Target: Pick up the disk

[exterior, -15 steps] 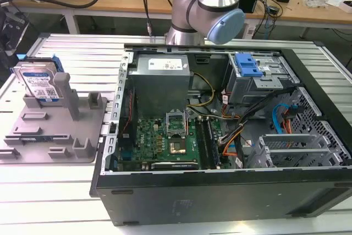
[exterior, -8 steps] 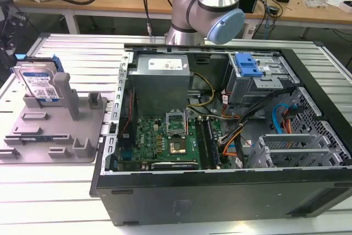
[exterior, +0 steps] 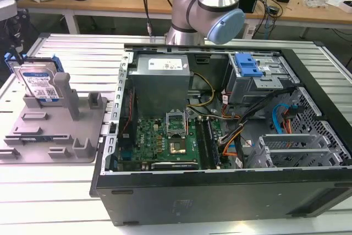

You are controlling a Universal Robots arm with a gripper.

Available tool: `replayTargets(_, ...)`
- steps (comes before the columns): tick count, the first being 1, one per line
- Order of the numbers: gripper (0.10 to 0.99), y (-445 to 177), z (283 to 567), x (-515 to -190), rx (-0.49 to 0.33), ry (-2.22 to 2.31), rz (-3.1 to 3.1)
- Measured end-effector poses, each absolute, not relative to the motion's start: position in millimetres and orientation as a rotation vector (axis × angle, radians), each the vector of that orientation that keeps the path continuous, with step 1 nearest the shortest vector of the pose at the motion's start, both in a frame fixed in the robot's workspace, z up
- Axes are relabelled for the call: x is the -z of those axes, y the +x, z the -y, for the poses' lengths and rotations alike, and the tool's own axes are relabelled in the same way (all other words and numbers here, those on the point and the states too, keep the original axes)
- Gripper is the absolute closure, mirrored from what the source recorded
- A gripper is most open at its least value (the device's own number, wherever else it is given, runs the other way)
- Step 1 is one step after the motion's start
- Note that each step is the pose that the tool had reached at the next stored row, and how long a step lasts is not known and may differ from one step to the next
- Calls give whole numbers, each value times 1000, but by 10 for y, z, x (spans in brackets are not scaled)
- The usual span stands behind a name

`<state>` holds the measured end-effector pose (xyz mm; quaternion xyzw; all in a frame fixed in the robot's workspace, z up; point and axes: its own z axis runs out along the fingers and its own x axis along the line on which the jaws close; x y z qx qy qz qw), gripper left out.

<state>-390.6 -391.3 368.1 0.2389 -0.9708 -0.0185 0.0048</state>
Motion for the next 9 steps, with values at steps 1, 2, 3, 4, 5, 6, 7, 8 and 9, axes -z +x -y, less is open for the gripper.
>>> replayTargets(1, 671, -3906, 3914, -3681, 58, 773, 3034)
replayTargets(2, 604, -3906, 3913, -3681, 58, 828, 3019)
replayTargets(3, 604, -3906, 3914, -3681, 57, 855, 3011)
replayTargets(4, 604, -3906, 3913, -3681, 57, 922, 2990)
replayTargets(5, 604, -3906, 3914, -3681, 57, 950, 2981)
replayTargets(6, 604, -3906, 3914, -3681, 57, 976, 2973)
replayTargets(7, 604, -3906, 3914, -3681, 56, 1011, 2960)
replayTargets(8, 604, -3906, 3914, -3681, 56, 1034, 2952)
replayTargets(9, 596, -3906, 3914, -3681, 56, 1066, 2940)
